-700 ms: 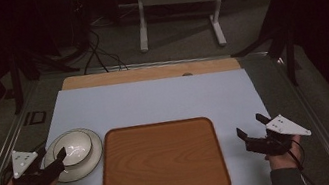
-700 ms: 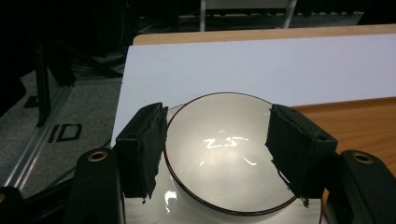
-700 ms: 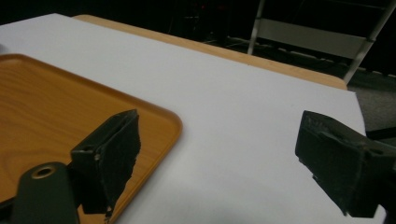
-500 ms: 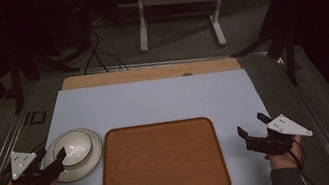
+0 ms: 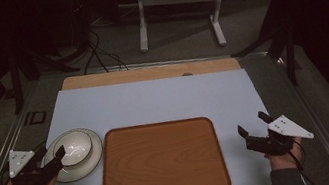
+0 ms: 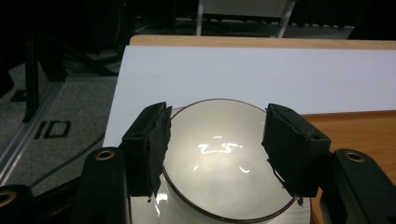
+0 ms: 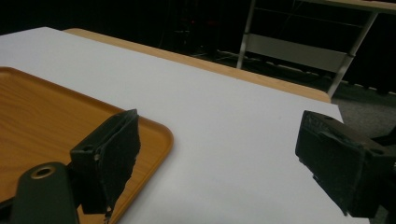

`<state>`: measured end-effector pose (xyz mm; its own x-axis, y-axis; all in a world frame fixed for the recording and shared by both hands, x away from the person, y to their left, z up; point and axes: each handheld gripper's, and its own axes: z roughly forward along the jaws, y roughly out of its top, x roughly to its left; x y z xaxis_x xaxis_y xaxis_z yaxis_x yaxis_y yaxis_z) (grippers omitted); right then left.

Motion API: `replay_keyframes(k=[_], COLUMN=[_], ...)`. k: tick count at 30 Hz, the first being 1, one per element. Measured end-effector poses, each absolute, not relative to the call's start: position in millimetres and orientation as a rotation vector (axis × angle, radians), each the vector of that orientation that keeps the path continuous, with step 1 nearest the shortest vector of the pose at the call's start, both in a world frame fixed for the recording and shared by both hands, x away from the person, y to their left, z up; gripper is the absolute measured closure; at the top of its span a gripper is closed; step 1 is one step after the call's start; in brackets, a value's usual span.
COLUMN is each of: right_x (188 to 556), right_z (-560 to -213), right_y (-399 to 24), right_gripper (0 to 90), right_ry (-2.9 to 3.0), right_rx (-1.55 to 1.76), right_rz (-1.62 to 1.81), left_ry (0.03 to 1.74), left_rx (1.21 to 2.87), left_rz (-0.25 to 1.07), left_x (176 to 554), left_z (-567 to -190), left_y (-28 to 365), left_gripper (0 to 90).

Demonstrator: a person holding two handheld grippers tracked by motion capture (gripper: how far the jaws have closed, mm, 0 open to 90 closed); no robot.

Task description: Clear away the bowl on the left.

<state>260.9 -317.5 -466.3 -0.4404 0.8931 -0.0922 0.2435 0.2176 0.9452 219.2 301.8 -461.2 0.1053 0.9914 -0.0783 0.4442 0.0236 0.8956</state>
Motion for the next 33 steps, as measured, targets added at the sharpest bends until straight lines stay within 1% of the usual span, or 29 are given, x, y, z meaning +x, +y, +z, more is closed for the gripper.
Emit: replay_keyframes(k=[3, 8, 22, 33], right_x=[261, 261, 261, 263], right_z=[-466, -466, -466, -465], right_y=[-317, -317, -316, -317], right_gripper=[13.4, 13.4, 13.2, 13.3], right_ry=[1.824, 1.815, 1.803, 1.788], right_rx=[1.044, 1.036, 1.036, 1.037], right_rz=[1.238, 1.237, 1.236, 1.226], left_ry=[1.468, 1.47, 1.493, 1.544], left_rx=[1.553, 1.549, 1.569, 1.597], left_rz=[0.824, 0.824, 0.816, 0.803], left_x=[222, 224, 238, 254], left_z=[-462, -461, -466, -476], left_y=[303, 305, 309, 312], left_gripper=[41.8, 45.0, 44.2, 45.8])
